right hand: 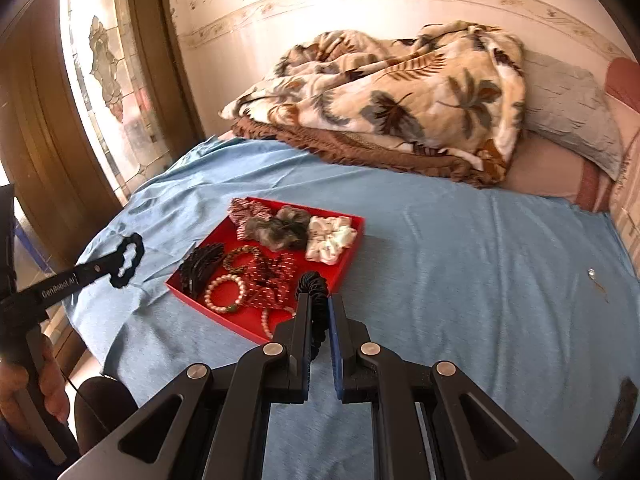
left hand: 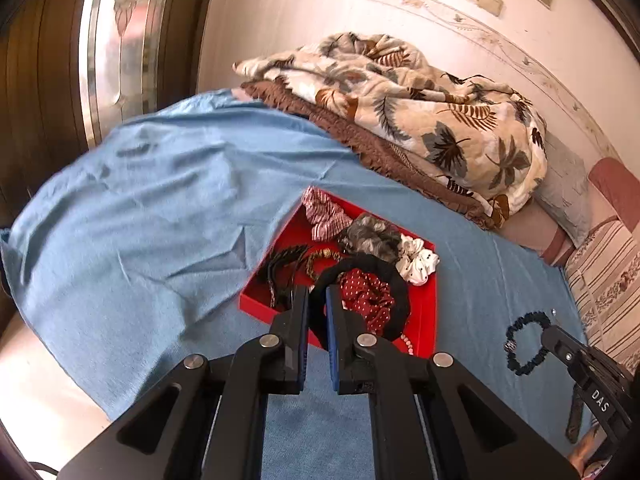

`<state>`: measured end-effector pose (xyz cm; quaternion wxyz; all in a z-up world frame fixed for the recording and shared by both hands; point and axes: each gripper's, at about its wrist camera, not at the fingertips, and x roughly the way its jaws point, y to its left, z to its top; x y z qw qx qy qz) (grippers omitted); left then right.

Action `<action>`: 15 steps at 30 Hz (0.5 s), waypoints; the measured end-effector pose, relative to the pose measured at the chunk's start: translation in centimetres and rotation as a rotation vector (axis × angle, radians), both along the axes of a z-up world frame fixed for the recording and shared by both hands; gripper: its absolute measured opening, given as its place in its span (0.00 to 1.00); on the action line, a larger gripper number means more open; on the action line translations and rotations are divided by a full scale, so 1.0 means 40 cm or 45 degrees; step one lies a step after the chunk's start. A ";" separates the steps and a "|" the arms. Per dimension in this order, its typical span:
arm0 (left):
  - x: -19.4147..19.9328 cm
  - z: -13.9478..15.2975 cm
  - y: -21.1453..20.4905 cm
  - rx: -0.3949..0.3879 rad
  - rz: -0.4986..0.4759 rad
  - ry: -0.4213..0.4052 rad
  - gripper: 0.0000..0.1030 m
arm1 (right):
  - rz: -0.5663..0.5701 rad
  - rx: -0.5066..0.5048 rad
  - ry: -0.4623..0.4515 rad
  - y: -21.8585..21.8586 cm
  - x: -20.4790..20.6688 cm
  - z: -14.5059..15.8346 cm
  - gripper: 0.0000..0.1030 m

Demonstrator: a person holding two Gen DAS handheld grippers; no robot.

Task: Organize jewelry
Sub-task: 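Carry both black scrunchies over the red tray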

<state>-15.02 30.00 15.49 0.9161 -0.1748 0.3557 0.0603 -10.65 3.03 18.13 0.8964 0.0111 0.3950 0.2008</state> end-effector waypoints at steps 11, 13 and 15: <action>0.089 -0.124 -0.058 -0.131 -0.145 0.099 0.08 | 0.067 0.027 0.124 0.086 0.140 -0.071 0.09; 0.119 -0.154 -0.069 -0.155 -0.159 0.134 0.08 | 0.066 0.030 0.162 0.095 0.182 -0.098 0.09; 0.149 -0.184 -0.081 -0.192 -0.182 0.170 0.08 | 0.063 0.034 0.197 0.100 0.213 -0.123 0.09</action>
